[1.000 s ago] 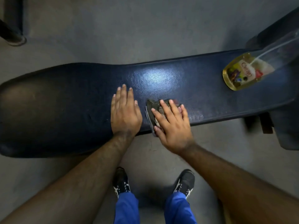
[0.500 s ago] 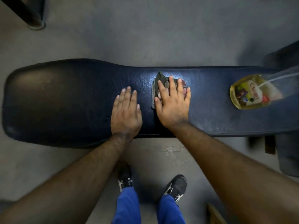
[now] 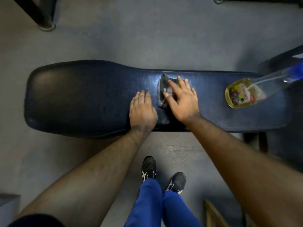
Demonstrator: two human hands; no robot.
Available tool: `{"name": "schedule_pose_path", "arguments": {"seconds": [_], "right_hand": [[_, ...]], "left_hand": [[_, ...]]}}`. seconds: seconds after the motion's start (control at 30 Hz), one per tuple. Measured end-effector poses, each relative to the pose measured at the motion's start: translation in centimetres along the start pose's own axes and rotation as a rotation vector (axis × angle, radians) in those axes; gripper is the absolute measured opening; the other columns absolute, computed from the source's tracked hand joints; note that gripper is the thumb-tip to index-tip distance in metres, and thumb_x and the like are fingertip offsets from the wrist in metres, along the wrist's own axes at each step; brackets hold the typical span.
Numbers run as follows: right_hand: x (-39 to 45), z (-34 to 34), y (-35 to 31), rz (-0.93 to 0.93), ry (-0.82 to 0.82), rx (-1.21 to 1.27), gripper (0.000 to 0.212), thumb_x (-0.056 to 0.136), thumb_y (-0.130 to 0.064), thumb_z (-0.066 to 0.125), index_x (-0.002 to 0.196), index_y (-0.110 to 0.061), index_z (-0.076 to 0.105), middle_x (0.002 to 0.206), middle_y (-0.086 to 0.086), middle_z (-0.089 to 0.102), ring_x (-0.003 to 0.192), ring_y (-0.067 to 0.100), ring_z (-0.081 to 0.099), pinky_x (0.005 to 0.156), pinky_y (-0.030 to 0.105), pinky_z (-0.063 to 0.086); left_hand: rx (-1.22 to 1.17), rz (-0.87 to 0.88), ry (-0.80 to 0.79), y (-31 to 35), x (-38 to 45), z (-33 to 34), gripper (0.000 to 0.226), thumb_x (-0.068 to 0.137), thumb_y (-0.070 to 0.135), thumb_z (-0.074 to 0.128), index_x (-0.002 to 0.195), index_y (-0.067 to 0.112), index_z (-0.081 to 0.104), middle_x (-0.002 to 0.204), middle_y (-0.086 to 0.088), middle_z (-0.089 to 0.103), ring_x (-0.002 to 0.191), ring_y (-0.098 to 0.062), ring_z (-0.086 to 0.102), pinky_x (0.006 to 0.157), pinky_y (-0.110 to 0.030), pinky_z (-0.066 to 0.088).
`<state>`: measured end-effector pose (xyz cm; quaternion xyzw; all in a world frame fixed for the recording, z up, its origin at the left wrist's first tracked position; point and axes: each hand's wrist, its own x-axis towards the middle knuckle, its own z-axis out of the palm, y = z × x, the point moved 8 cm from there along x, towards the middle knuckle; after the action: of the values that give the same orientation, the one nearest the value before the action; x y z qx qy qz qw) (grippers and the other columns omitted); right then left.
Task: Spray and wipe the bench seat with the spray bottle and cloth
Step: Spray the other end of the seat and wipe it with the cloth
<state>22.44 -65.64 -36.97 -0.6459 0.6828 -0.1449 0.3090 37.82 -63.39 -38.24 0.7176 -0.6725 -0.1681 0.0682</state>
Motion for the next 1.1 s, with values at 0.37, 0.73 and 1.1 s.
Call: {"name": "schedule_pose_path", "arguments": {"seconds": [0.37, 0.73, 1.1], "right_hand": [[-10.0, -16.0, 10.6, 0.534, 0.501, 0.461, 0.035, 0.082, -0.054, 0.070, 0.072, -0.021, 0.067, 0.068, -0.009, 0.068, 0.067, 0.004, 0.063, 0.075, 0.026, 0.052], [-6.1, -23.7, 13.2, 0.334, 0.521, 0.491, 0.080, 0.070, -0.057, 0.081, 0.137, -0.024, 0.051, 0.128, -0.007, 0.065, 0.115, 0.010, 0.061, 0.102, 0.030, 0.048], [-1.8, -26.5, 11.7, 0.018, 0.424, 0.593, 0.015, 0.087, -0.027, 0.073, 0.090, -0.020, 0.060, 0.076, -0.008, 0.063, 0.070, 0.007, 0.060, 0.072, 0.030, 0.052]], "left_hand": [[-0.239, 0.174, -0.236, 13.9, -2.1, -1.3, 0.043, 0.090, 0.034, 0.056, 0.129, 0.014, 0.058, 0.121, -0.008, 0.064, 0.112, -0.030, 0.058, 0.094, -0.037, 0.047], [-0.217, 0.170, -0.160, 23.3, 0.1, -0.7, 0.051, 0.090, 0.028, 0.059, 0.137, 0.009, 0.053, 0.136, -0.011, 0.058, 0.124, -0.029, 0.054, 0.105, -0.039, 0.042], [-0.271, -0.020, -0.054, 23.4, 2.2, -2.2, 0.065, 0.091, 0.027, 0.061, 0.147, 0.004, 0.038, 0.156, -0.013, 0.035, 0.146, -0.024, 0.028, 0.119, -0.034, 0.023]]}}
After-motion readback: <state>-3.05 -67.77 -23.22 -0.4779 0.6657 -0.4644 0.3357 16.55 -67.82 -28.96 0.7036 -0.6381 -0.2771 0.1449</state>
